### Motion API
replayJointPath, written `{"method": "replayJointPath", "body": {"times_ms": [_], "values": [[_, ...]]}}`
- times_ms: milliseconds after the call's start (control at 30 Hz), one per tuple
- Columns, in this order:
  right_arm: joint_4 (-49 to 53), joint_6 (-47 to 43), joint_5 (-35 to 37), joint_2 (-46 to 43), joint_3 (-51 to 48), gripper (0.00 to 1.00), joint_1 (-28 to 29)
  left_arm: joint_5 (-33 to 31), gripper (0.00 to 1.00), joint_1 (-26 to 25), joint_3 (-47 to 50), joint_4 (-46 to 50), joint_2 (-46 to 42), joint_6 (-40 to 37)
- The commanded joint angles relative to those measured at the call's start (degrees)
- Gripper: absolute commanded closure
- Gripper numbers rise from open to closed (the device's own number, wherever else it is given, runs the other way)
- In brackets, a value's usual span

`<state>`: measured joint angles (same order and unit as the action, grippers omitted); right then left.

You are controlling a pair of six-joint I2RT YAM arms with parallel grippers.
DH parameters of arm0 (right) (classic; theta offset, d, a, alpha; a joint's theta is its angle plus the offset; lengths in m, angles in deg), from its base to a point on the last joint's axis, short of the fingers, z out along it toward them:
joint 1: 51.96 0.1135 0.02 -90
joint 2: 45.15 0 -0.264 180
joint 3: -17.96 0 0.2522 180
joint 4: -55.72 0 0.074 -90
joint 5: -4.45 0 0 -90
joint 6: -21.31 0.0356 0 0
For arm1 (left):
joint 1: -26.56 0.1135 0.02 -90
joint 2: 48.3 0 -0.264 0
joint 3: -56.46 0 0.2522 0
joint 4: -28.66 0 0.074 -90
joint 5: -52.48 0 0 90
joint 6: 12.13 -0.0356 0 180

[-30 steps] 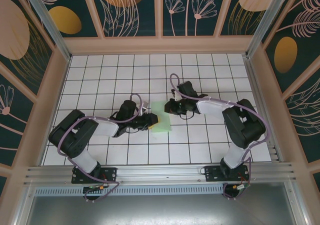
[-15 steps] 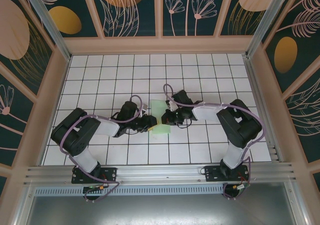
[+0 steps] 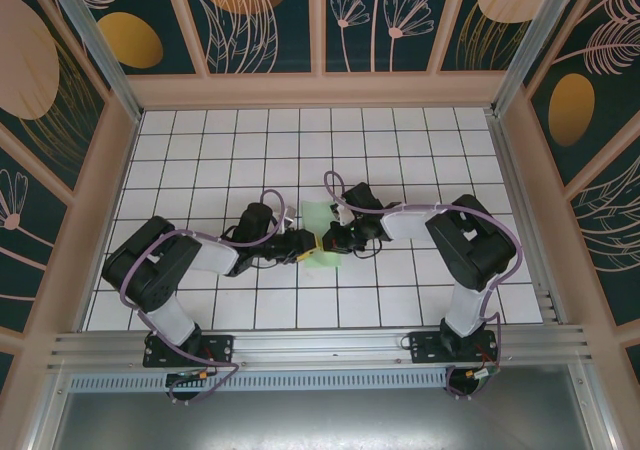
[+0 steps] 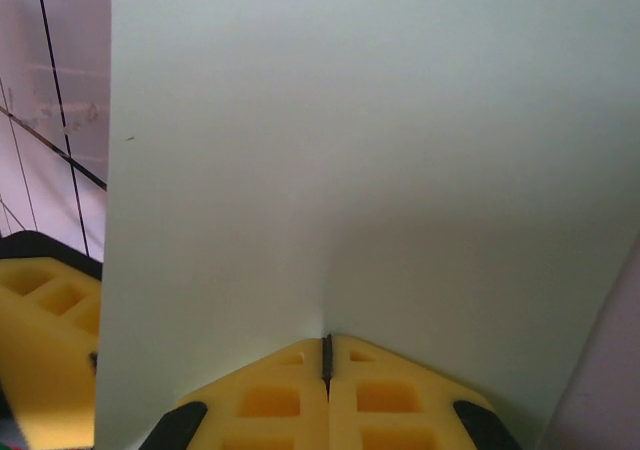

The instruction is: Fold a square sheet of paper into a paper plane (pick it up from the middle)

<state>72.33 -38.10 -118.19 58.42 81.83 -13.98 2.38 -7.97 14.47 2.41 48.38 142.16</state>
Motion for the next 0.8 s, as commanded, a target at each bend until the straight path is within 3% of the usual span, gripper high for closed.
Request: {"method": "replayJointPath", "body": {"times_ms": [0,400,767], "values": [[0.3,0.7,0.7,1.1,0.2,0.96,-0.1,2.4,0.64,-0.3,0.3,-6.8,1.0,2.5],[-5.8,3.0,-2.4,-4.9,-1.7,0.98,-2.2,-0.9,0.66,-0.3,1.8,0.6,0.1,-0.6],[-8.4,4.0,-4.9,0.5,0.4,0.98,-1.8,-0.4,0.66,-0.3,1.9,0.3,1.2,-0.3]]}}
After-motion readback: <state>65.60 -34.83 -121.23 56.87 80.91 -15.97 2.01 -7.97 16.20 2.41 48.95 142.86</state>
